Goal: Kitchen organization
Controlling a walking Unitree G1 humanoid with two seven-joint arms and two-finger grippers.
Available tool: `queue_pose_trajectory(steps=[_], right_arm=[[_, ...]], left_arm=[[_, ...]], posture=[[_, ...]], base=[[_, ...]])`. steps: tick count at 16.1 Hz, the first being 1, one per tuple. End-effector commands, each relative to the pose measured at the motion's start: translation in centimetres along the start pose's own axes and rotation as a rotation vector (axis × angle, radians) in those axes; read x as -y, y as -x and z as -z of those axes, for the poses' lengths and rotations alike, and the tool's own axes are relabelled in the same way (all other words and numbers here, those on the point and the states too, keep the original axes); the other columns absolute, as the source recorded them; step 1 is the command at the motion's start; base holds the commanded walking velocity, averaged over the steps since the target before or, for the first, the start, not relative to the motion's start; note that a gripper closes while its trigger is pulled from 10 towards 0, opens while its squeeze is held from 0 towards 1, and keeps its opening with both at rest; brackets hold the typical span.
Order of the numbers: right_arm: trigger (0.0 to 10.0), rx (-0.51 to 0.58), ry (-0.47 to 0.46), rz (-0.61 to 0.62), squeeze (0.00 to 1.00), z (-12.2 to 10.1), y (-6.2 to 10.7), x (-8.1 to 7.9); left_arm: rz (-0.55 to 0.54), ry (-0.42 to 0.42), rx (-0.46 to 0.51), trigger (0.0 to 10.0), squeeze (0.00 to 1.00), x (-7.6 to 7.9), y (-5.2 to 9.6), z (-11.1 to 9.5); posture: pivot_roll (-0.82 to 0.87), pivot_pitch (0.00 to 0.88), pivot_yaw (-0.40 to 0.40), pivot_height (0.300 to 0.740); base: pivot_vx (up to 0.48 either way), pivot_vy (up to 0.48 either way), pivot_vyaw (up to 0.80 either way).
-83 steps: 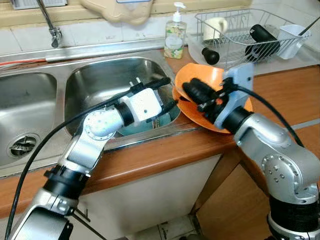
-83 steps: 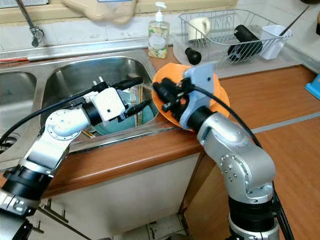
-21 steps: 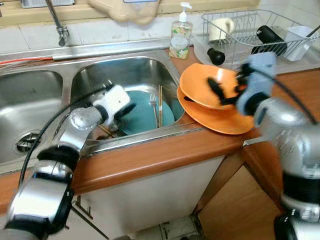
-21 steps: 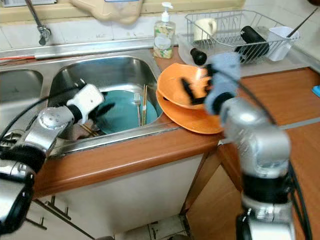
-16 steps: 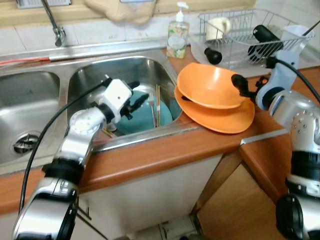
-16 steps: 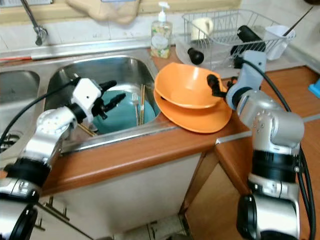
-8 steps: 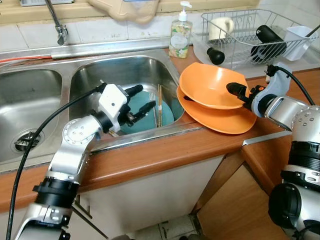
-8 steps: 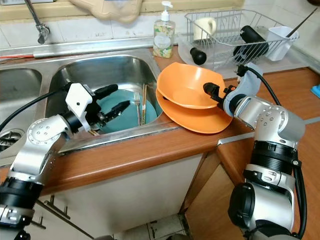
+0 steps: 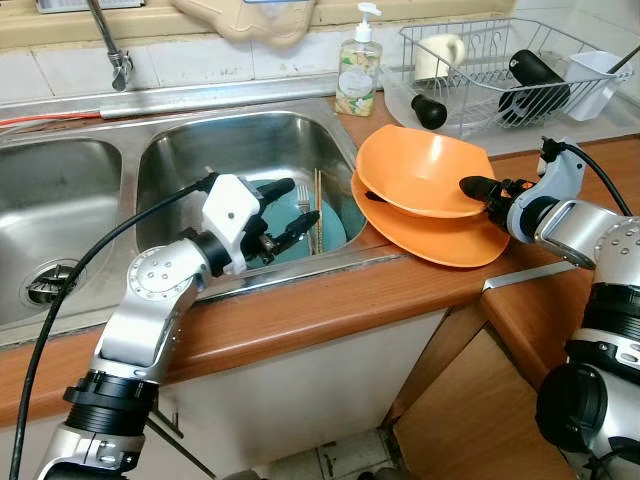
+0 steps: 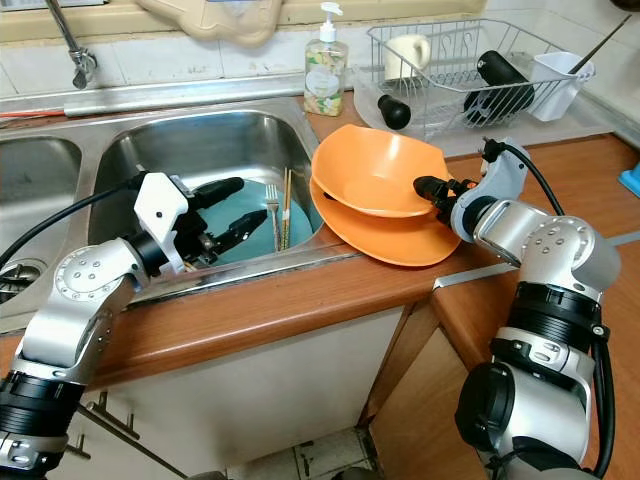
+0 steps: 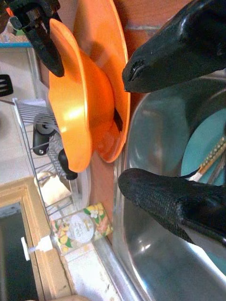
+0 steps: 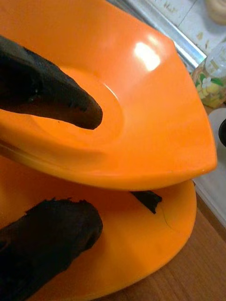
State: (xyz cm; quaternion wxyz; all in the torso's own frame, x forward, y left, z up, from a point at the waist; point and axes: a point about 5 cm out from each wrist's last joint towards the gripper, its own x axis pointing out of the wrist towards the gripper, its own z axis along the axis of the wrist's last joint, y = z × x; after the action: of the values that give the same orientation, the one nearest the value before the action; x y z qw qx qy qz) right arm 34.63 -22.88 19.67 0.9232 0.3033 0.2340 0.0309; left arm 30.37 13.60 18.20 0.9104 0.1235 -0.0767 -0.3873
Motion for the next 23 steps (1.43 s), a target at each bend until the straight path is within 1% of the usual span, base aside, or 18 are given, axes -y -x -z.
queue_pose_trajectory(steps=[1, 5, 11, 15, 16, 17, 19, 20, 21, 22, 23], right_arm=[[0.0, 0.001, -0.019, -0.018, 0.00, -0.3, 0.3, -0.2], [0.0, 0.000, -0.042, -0.021, 0.00, 0.1, 0.5, 0.0], [0.0, 0.024, -0.069, -0.061, 0.00, 0.1, 0.7, -0.4], [0.0, 0.069, -0.085, -0.086, 0.00, -0.5, 0.8, -0.9], [0.0, 0.092, -0.068, -0.086, 0.00, -0.7, 0.9, -1.1], [0.0, 0.128, -0.064, -0.118, 0.00, -1.0, 1.1, -1.7], [0.0, 0.150, -0.072, -0.144, 0.00, -1.3, 1.3, -2.1], [0.0, 0.189, -0.059, -0.158, 0.00, -1.8, 1.7, -2.5], [0.0, 0.219, -0.044, -0.177, 0.00, -2.2, 2.0, -2.9], [0.0, 0.241, -0.029, -0.199, 0.00, -2.5, 2.3, -3.3], [0.0, 0.268, -0.009, -0.242, 0.00, -3.0, 2.7, -4.0]], left_arm=[[0.010, 0.010, 0.004, 10.0, 0.00, 0.4, 0.0, -0.2], [0.063, 0.030, -0.021, 10.0, 0.00, 1.0, 0.1, 0.1], [0.064, 0.037, -0.030, 10.0, 0.00, 1.1, 0.0, 0.1], [0.028, 0.038, -0.024, 10.0, 0.00, 0.7, 0.1, -0.1], [0.018, 0.047, -0.016, 10.0, 0.00, 0.6, 0.0, -0.2], [0.011, 0.058, -0.011, 10.0, 0.00, 0.4, -0.2, -0.3], [0.021, 0.084, -0.008, 10.0, 0.00, 0.3, -0.3, -0.5], [0.008, 0.093, -0.002, 10.0, 1.00, 0.0, -0.5, -0.7], [-0.020, 0.102, 0.004, 10.0, 1.00, -0.3, -0.7, -0.7], [-0.043, 0.128, 0.009, 10.0, 0.43, -0.6, -0.8, -0.8], [-0.059, 0.194, 0.022, 10.0, 0.00, -0.9, -1.0, -0.9]], posture=[[-0.16, 0.000, -0.016, 0.740], [-0.16, 0.000, -0.004, 0.740], [-0.16, 0.000, -0.004, 0.740], [-0.15, 0.000, -0.002, 0.740], [-0.15, 0.000, 0.005, 0.740], [-0.15, 0.000, 0.011, 0.740], [-0.15, 0.000, 0.014, 0.740], [-0.15, 0.000, 0.016, 0.740], [-0.15, 0.000, 0.017, 0.740], [-0.15, 0.000, 0.017, 0.740], [-0.15, 0.000, 0.021, 0.740]], base=[[0.000, 0.000, 0.00], [0.000, 0.000, 0.00], [0.000, 0.000, 0.00], [0.000, 0.000, 0.00], [0.000, 0.000, 0.00], [0.000, 0.000, 0.00], [0.000, 0.000, 0.00], [0.000, 0.000, 0.00], [0.000, 0.000, 0.00], [0.000, 0.000, 0.00], [0.000, 0.000, 0.00]])
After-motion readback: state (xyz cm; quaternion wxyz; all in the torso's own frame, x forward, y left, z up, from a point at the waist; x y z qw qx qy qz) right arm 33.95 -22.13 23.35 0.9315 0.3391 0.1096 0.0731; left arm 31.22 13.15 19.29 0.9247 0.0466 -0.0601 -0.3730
